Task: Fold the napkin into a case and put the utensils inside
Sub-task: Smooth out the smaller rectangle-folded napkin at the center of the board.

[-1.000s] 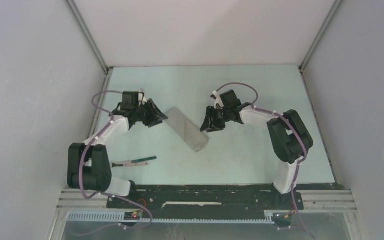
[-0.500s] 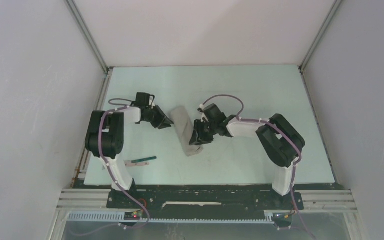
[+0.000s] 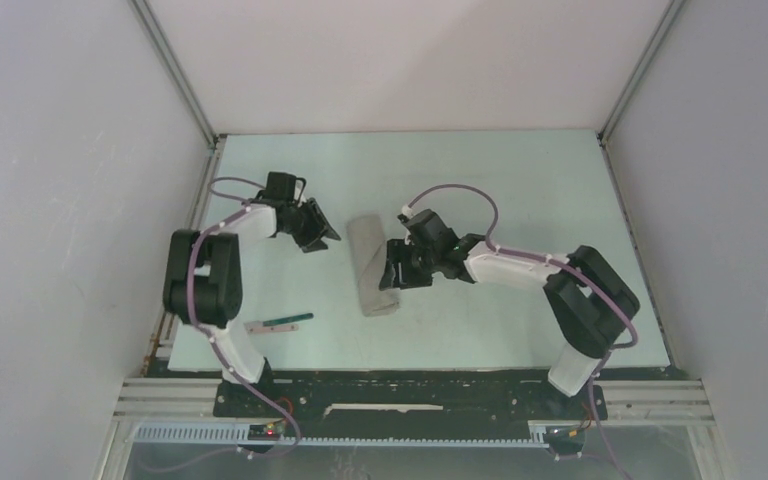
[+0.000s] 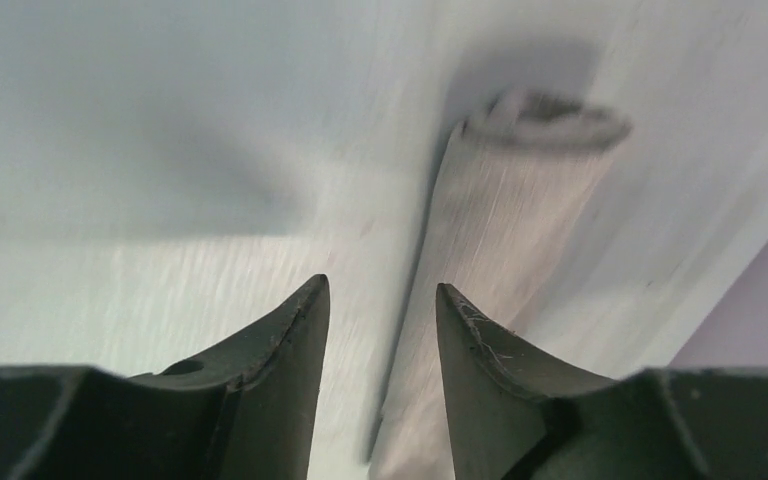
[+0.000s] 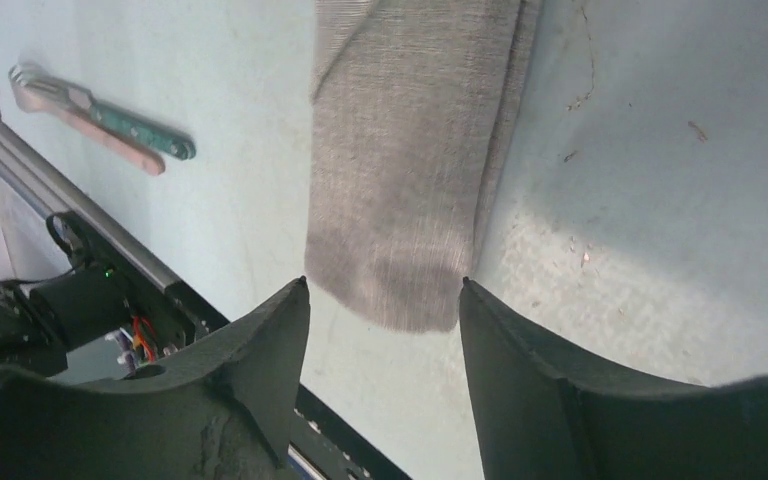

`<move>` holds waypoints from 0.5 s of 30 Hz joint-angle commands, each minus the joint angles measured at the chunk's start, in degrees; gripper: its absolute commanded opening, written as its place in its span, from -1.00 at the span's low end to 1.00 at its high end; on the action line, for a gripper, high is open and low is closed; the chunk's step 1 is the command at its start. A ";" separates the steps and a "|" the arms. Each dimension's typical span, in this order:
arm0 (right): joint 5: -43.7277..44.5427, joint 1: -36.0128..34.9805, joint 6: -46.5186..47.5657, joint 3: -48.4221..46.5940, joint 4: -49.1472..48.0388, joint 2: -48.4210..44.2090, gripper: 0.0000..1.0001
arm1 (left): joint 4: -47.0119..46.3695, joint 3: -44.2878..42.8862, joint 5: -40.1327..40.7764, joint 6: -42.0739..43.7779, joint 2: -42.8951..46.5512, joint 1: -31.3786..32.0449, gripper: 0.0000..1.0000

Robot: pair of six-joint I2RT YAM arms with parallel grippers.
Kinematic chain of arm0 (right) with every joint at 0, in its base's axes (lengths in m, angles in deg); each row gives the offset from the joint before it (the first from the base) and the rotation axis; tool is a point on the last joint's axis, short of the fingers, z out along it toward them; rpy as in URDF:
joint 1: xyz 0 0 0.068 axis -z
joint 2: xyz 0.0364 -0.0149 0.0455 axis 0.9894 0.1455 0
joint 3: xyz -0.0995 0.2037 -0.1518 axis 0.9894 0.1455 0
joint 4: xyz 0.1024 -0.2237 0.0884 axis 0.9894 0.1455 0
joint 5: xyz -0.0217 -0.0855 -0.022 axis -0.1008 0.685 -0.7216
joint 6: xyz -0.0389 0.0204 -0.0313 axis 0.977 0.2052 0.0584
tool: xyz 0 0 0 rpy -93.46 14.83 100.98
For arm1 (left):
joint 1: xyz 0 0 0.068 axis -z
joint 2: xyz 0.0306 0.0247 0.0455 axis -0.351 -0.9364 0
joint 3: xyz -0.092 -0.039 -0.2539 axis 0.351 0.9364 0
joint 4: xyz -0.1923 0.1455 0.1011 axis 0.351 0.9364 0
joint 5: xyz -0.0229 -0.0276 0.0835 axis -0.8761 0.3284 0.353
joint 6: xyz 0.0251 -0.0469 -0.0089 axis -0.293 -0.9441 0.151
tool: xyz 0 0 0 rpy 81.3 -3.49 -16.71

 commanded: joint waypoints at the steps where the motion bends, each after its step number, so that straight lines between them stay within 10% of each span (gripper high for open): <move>1: -0.09 -0.43 7.93 -0.96 4.70 -6.71 0.32 | 4.09 6.73 2.66 4.53 16.05 0.73 0.01; 9: -20.41 1.64 -4.46 -0.44 -16.46 1.76 -0.18 | -5.90 9.06 -13.16 -0.24 14.33 6.11 0.00; 15: -27.63 4.26 -9.27 5.07 -31.24 10.95 -0.05 | -13.86 6.73 -14.47 -4.79 2.31 6.81 -0.06</move>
